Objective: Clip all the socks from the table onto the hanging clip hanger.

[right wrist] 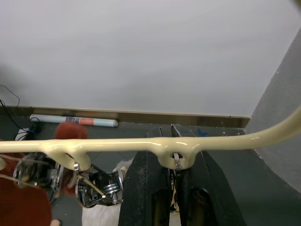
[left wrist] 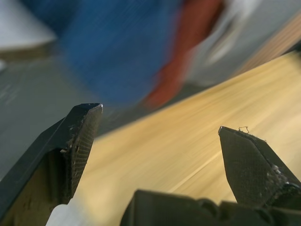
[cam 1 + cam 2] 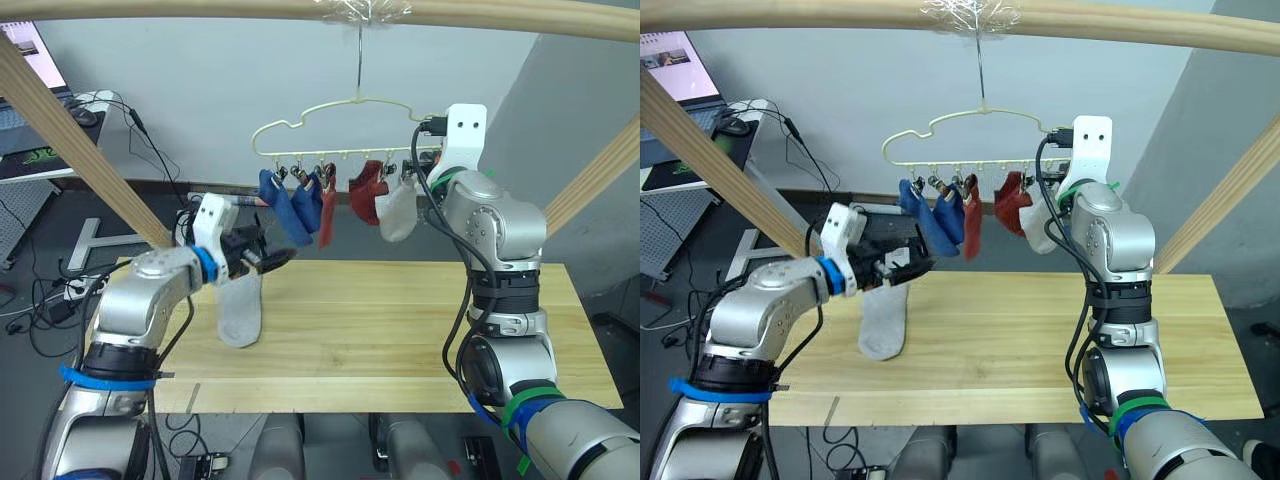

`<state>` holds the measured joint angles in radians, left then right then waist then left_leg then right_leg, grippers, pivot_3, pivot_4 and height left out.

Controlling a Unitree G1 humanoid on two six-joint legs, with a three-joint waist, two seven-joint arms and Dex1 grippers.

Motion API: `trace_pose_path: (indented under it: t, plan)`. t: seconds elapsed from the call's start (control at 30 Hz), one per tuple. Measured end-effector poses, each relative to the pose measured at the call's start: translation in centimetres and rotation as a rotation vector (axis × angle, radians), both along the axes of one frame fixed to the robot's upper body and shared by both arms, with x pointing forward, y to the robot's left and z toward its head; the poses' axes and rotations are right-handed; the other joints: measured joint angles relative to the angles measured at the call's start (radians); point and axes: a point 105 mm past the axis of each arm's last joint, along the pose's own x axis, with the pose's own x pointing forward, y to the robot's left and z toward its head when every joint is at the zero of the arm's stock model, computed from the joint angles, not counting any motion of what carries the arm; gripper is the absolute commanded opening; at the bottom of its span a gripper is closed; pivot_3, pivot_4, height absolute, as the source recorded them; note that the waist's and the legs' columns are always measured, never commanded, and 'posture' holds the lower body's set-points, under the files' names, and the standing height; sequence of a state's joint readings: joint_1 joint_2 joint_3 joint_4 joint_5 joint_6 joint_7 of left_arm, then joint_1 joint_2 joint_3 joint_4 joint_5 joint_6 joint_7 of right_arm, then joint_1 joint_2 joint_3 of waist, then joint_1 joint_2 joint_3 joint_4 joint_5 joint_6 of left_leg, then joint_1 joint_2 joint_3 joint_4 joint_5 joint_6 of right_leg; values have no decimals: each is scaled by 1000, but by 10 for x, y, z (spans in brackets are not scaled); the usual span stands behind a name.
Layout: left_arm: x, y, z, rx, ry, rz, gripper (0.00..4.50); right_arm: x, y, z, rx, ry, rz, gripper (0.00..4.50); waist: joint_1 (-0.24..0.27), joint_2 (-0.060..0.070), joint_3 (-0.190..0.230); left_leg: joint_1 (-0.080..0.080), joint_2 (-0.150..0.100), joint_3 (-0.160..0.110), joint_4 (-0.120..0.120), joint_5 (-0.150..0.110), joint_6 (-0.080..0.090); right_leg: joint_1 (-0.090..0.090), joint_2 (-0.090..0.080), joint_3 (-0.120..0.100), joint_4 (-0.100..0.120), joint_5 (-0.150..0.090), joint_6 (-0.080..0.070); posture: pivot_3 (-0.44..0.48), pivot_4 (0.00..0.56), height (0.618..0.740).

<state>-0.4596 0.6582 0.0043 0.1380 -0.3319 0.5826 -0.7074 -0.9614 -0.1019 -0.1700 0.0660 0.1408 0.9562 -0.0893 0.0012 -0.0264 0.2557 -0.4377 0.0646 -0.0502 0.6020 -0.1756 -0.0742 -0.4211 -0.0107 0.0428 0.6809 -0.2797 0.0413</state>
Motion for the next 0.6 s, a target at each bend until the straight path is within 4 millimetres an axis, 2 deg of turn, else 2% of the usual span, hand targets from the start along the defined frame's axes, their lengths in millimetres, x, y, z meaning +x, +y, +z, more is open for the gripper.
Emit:
trace_pose_path:
  t: [0.1, 0.27, 0.43, 0.6]
  plan:
    - [4, 28, -21, 36, 43, 88, 4500, -1, 1, -1, 2, 6, 3, 10, 0, 0, 0, 0, 0, 0, 0, 0, 0, 0, 0, 0, 0, 0, 0, 124, 250, 740]
    - [8, 59, -48, 90, 101, 176, 4500, -4, 0, 0, 4, 4, 2, 10, 0, 0, 0, 0, 0, 0, -2, 0, 0, -1, 0, 0, 0, 0, 0, 109, 254, 740]
    - [19, 68, -54, 130, 98, 215, 4500, -6, 0, 1, 4, 6, 4, 10, -1, 0, 0, 0, 0, 0, -3, 0, 0, -1, 0, 0, 0, 0, 0, 89, 257, 740]
    - [23, 61, -75, 159, 175, 225, 4500, -8, 0, 0, 3, 10, 3, 10, -3, 0, 0, 0, 0, 0, -4, 0, 0, -1, 0, -1, 0, 0, 0, 89, 257, 740]
